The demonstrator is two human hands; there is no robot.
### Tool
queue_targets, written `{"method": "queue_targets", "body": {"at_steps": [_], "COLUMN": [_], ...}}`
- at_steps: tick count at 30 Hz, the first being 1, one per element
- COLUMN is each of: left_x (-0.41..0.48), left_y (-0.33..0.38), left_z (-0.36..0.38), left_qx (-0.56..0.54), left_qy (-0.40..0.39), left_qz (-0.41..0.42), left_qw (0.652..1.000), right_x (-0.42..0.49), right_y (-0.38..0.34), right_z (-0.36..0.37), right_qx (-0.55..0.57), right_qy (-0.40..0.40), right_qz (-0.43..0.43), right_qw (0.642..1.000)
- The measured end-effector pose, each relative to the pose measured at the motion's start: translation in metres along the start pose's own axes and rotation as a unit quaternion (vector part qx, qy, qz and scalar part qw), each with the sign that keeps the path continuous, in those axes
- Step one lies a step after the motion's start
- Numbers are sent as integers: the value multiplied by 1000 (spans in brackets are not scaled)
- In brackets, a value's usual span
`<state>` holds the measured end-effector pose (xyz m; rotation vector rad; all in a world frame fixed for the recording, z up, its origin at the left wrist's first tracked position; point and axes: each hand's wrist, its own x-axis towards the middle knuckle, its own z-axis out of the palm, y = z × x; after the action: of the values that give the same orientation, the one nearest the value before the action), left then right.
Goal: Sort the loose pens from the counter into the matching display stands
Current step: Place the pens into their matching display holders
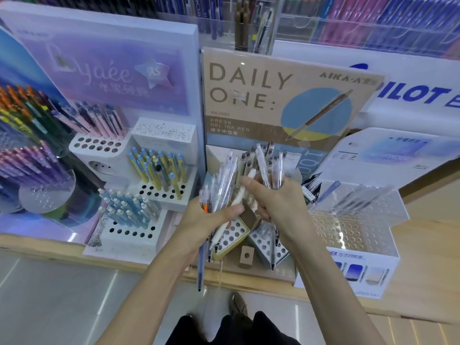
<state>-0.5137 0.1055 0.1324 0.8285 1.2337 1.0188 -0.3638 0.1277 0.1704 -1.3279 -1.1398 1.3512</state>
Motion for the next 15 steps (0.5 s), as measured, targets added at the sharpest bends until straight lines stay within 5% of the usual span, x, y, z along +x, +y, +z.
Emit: {"method": "queue_targets", "body": {"at_steps": [8, 15], "left_x": [6, 12], "left_y": [-5, -5], "left_z": [15, 23], "left_qx": [19, 19], "left_qy": [49, 66], "left_qz": [-23, 0], "left_qw": [998, 998], "right_x": [-3, 23], "right_y": [-14, 10], "right_z": [-55, -64], "right_qx": [-4, -180], "right_qy": [101, 177], "right_qz": [-48, -108], "right_qw": [994, 962]}}
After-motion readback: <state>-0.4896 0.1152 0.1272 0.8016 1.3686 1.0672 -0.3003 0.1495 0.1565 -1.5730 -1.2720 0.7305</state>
